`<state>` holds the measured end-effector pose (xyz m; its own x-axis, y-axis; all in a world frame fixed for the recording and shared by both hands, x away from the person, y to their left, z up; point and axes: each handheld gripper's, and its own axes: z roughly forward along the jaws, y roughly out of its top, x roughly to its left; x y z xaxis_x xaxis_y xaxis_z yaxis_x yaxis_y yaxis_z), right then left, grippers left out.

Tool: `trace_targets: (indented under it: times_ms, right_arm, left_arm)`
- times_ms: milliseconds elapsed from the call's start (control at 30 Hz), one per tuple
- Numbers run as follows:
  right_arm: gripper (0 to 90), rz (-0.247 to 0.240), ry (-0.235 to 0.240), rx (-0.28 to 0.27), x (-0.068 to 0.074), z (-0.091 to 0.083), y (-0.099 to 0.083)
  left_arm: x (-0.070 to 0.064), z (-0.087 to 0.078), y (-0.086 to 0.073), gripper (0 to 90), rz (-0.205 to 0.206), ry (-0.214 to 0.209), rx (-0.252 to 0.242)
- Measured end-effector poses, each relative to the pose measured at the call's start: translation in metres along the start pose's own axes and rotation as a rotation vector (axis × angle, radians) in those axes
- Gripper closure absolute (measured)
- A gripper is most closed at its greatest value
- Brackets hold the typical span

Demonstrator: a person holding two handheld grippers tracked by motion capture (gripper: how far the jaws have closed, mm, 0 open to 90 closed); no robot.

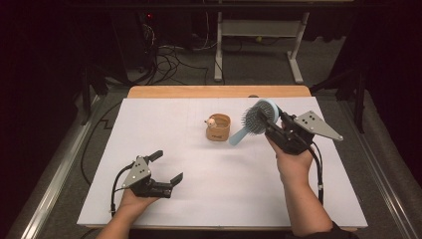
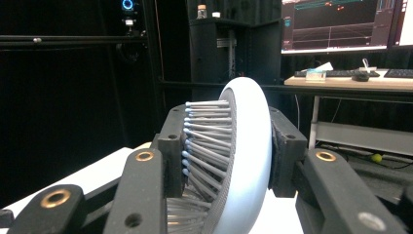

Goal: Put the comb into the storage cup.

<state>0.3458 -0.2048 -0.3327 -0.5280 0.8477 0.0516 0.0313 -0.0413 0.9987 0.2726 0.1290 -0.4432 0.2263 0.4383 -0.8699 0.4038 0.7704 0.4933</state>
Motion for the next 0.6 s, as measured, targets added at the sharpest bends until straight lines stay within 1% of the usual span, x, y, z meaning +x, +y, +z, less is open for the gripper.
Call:
trace_targets:
  times_ms: [267, 433, 500, 533, 600]
  right_arm:
    - [60.7, -0.002, -0.002, -0.007, 0.002, 0.007, 0.006]
    - [60.7, -0.012, -0.003, -0.016, 0.004, 0.011, 0.013]
    - [60.6, -0.021, -0.004, -0.022, 0.005, 0.012, 0.016]
    - [60.6, -0.021, -0.004, -0.022, 0.005, 0.013, 0.017]
    - [60.6, -0.027, -0.003, -0.026, 0.006, 0.013, 0.02]
  left_arm:
    - [-0.001, -0.001, 0.0, 0.4, 0.001, -0.005, 0.001]
    - [-0.001, -0.001, 0.0, 0.4, 0.002, -0.006, 0.003]
    - [-0.001, -0.001, 0.0, 0.4, -0.001, -0.005, 0.006]
    - [-0.001, -0.001, -0.001, 0.4, -0.009, -0.003, 0.008]
    - [-0.001, -0.001, -0.001, 0.4, -0.009, -0.002, 0.009]
